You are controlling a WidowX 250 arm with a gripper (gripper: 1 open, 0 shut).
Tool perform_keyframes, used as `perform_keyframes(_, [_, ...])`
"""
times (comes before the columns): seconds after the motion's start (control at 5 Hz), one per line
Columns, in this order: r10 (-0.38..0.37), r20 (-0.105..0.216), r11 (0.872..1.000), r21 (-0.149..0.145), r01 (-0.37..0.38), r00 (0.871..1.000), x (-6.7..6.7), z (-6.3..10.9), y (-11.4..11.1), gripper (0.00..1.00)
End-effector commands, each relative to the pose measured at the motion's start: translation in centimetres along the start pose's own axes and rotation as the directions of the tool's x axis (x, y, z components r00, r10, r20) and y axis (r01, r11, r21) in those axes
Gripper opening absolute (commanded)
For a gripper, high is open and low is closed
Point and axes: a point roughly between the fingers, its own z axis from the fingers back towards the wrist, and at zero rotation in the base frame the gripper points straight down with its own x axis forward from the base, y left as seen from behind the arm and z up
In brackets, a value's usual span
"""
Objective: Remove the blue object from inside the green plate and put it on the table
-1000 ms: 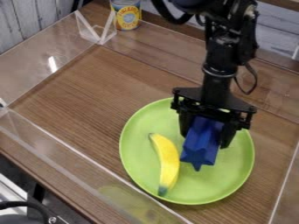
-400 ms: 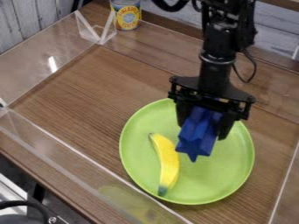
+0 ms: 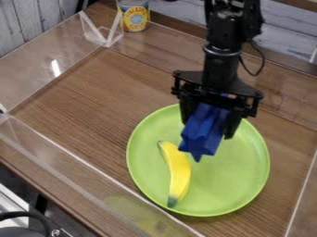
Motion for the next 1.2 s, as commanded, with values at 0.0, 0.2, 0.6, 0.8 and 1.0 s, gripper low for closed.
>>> perform_keyframes(0.0, [-0.012, 0.07, 1.0, -0.017, 0.013, 0.997, 0.4, 2.2, 0.4, 0.0])
perform_keyframes(0.2, [-0.022, 0.072, 1.0, -0.015, 0.023, 0.997, 0.3, 2.6, 0.9, 0.0])
perform_keyframes(0.6, [-0.037, 0.083, 0.999, -0.008, 0.038, 0.996, 0.6, 3.3, 2.0, 0.0])
perform_keyframes(0.8, [-0.039, 0.094, 0.999, -0.004, 0.04, 0.995, 0.9, 3.7, 2.7, 0.0])
perform_keyframes(1.0, [-0.047, 0.109, 0.999, 0.002, 0.047, 0.993, 1.4, 4.2, 3.5, 0.0])
